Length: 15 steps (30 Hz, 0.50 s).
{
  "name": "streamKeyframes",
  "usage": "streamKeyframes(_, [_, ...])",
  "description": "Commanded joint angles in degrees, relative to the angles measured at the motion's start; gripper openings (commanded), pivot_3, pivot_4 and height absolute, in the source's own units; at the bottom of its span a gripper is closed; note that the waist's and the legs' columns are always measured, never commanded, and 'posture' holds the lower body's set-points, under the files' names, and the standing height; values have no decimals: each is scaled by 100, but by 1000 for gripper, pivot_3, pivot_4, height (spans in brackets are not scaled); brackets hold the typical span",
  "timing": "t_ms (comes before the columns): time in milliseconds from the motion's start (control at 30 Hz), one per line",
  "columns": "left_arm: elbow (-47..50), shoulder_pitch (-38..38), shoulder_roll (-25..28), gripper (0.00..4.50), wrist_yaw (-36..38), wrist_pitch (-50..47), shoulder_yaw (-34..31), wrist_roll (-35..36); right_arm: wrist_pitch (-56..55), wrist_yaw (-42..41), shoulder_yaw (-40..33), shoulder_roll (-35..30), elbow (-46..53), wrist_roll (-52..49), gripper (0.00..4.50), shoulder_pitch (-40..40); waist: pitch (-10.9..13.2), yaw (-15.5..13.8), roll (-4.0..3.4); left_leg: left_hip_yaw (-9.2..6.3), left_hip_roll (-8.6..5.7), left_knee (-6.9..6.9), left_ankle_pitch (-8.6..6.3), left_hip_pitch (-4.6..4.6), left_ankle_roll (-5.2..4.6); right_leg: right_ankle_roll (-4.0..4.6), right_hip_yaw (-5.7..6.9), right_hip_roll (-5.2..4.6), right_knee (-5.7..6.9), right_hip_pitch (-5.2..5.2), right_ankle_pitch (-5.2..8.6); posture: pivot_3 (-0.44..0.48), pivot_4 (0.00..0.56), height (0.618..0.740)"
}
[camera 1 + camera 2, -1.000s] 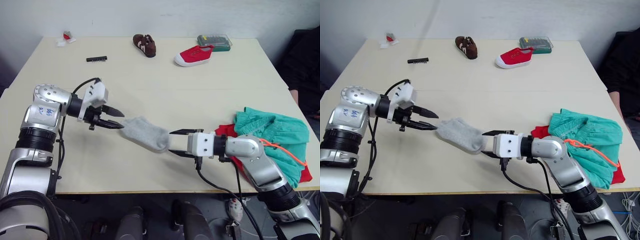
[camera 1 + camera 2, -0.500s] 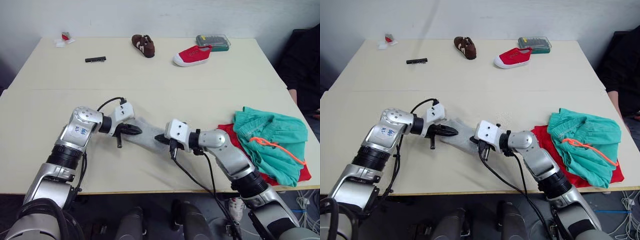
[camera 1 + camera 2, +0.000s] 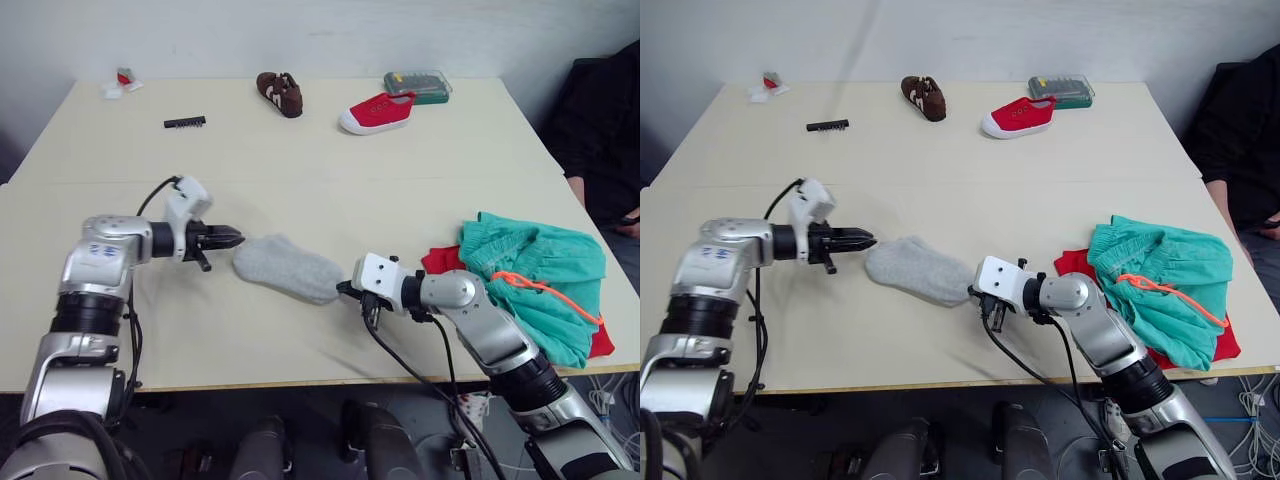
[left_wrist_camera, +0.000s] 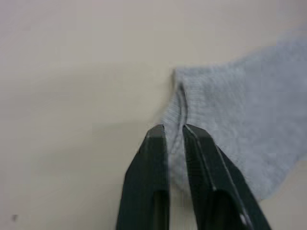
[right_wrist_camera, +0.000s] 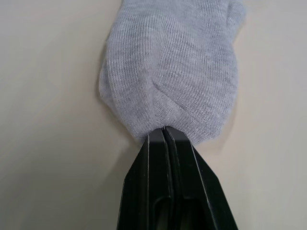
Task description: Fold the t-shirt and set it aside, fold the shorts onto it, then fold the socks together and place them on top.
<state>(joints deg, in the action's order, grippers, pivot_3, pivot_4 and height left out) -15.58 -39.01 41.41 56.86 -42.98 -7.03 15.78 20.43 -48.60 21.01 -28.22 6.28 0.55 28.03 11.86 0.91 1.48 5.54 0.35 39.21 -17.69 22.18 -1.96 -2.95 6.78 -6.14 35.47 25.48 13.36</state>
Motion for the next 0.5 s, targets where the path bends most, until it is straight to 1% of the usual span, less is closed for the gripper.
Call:
streamKeyframes(33, [1179, 492, 136, 2089, -350, -748, -700, 553, 398, 96, -426, 291, 273, -418, 0, 343, 0, 10, -1, -1, 0, 0, 0, 1, 0, 0, 0, 0, -2, 0, 0, 0, 150, 740])
streamKeyframes(133, [1811, 702, 117, 3009, -227, -470, -673, 753, 787, 31, -623, 471, 463, -762, 0, 591, 2, -16, 0, -3, -1, 0, -1, 1, 5, 1, -1, -2, -2, 0, 0, 0, 150, 740])
streamKeyframes(233, [1840, 602, 42, 3901, -49, 109, 40, 469, 629, -82, -350, 509, 262, -618, 0, 796, 2, -102, 0, -7, -3, 0, -4, 0, 10, 3, 0, -6, -4, -1, 1, 0, 150, 740])
streamKeyframes(267, [1704, 502, -29, 3896, 15, 408, 334, 301, 478, -106, -210, 525, 100, -505, 0, 859, 1, -109, 0, -8, -11, 0, -4, 0, 10, 3, 1, -12, -4, -1, 2, 0, 150, 740])
streamKeyframes(333, [1316, 264, -169, 3678, 186, 1065, 874, -53, 274, -84, -24, 618, -247, -346, 0, 997, 1, -100, 1, -8, -20, -2, -5, 1, 7, 3, 1, -18, -4, -1, 1, 0, 150, 740])
streamKeyframes(433, [625, -75, -376, 2768, 526, 2022, 1465, -462, 144, -30, 143, 711, -609, -135, 0, 1167, 1, -76, 2, 0, -25, -2, -4, 4, 1, 2, 1, -19, -1, 2, 0, 0, 150, 740])
streamKeyframes(500, [134, -306, -472, 2204, 808, 2537, 1692, -601, 326, -18, 51, 714, -487, -196, 0, 1162, 1, -73, 1, 2, -23, -3, -4, 5, 1, 2, 3, -15, -2, 4, 1, 0, 150, 740])
